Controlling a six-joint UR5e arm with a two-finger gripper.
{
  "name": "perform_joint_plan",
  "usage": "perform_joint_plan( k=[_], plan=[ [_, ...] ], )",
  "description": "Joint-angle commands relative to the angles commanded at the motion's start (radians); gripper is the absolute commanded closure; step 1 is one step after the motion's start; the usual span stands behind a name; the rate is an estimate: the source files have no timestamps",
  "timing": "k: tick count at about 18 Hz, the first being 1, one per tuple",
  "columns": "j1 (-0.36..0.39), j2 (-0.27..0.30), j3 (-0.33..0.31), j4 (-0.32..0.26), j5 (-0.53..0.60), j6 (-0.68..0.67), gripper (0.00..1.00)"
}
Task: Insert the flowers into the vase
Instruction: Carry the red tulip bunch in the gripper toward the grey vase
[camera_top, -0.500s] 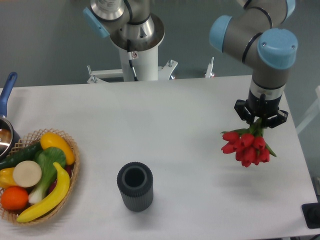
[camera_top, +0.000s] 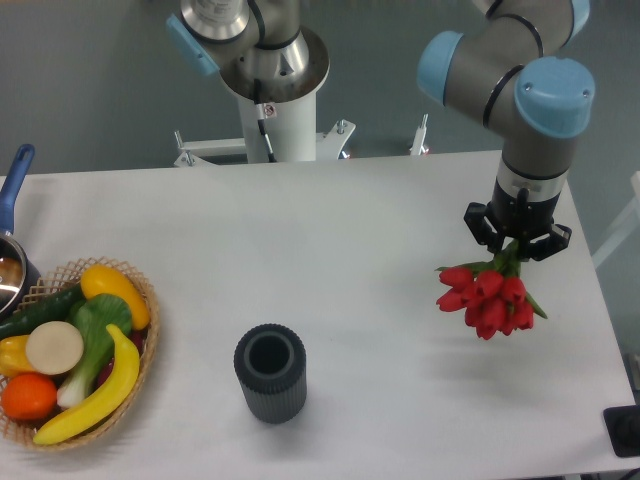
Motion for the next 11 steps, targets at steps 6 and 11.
perform_joint_plan(
  k=[6, 11],
  plan=[
    [-0.002, -0.018, 0.001, 0.023, -0.347, -0.06, 1.0],
    [-0.049, -0.037, 0.046, 0.089, -0.444, -0.172, 1.0]
  ],
)
